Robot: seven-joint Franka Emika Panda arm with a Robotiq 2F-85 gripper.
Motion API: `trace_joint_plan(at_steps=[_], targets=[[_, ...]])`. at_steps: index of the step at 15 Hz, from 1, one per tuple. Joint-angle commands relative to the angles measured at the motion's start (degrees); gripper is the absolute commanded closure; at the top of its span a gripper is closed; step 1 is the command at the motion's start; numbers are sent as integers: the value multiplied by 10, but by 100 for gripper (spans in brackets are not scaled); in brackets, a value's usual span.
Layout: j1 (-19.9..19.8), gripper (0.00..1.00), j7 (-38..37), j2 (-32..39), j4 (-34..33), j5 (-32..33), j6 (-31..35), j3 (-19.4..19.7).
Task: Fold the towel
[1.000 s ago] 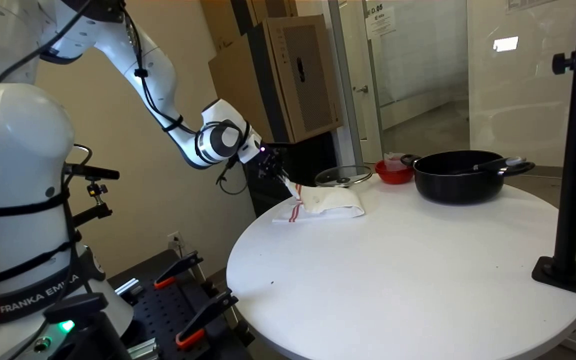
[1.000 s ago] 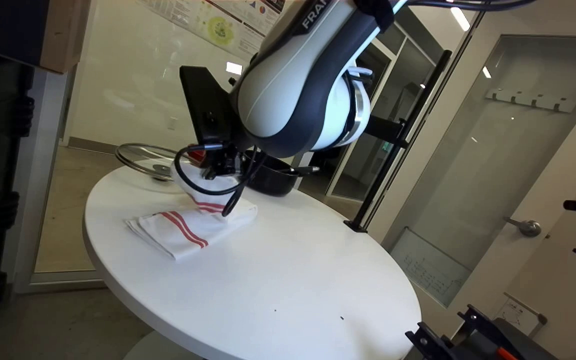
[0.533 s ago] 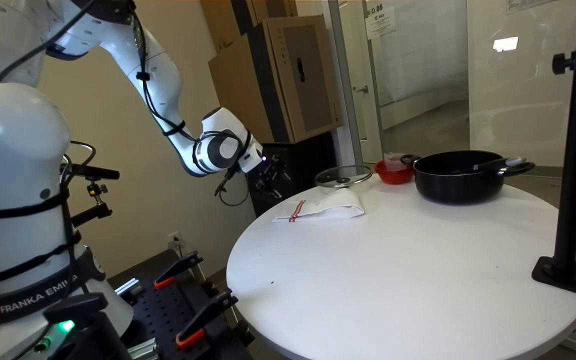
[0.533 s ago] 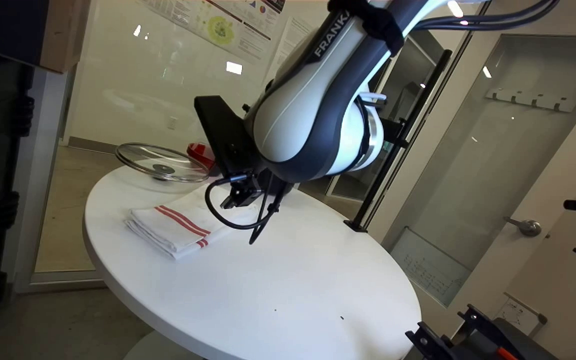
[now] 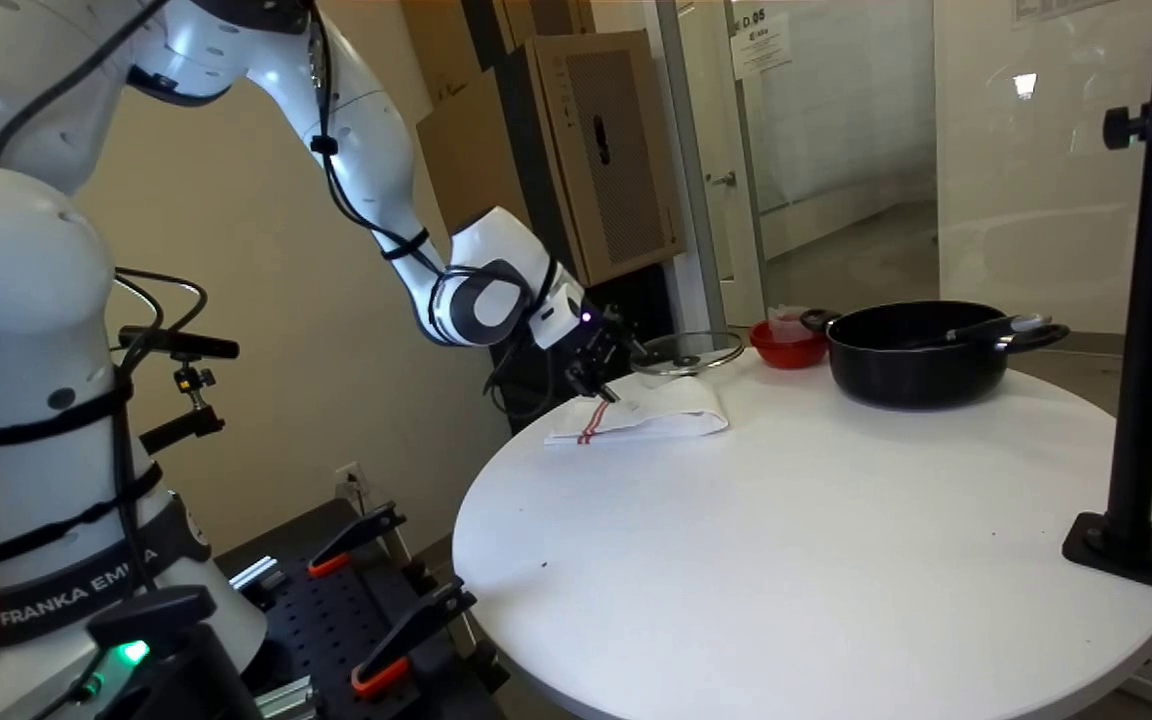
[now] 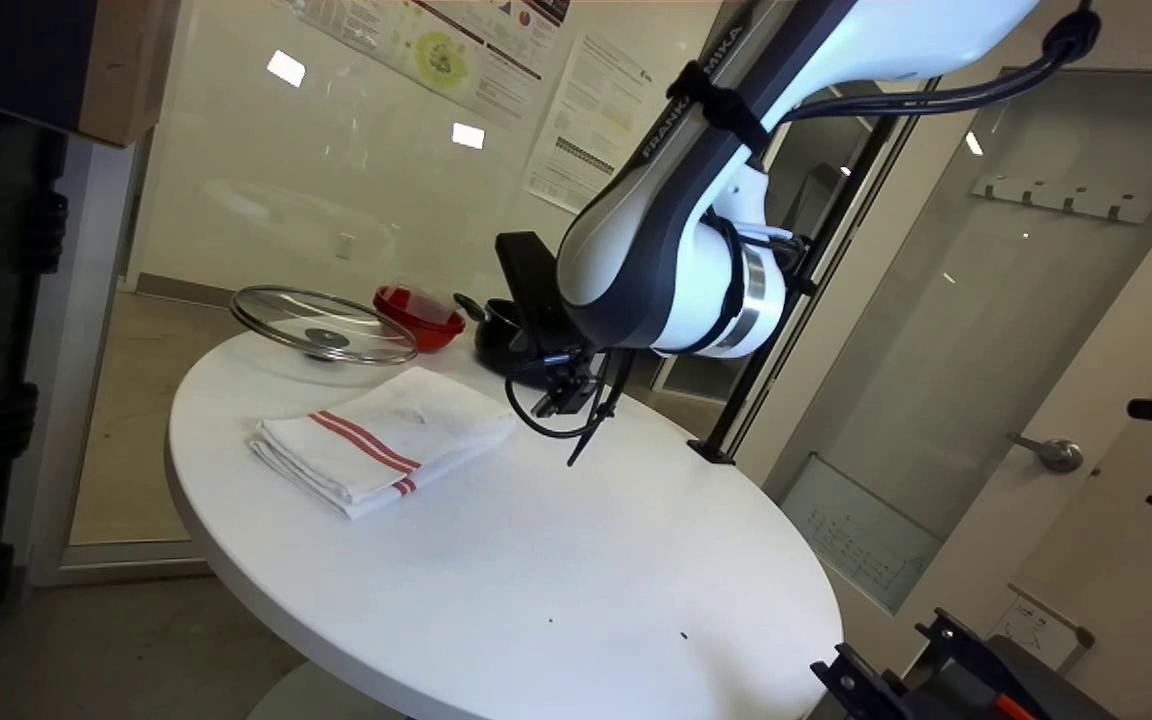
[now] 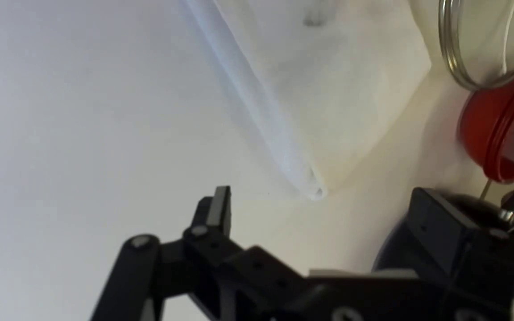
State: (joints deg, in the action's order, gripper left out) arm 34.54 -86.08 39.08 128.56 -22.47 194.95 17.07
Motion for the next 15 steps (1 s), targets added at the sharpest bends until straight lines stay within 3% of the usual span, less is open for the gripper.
trace_joint_plan(at_steps=[1, 4, 9, 10, 13, 15], targets=[[-39, 0, 36, 21, -40, -54, -9, 5], [-53, 0, -20, 38, -87, -59, -58, 48], [-44, 0, -88, 111, -219, -69, -211, 164], [-57, 0, -108, 123, -244, -70, -243, 166], [-115, 0, -197, 139, -297, -9, -306, 128], [-149, 0, -211, 153, -333, 27, -331, 91]])
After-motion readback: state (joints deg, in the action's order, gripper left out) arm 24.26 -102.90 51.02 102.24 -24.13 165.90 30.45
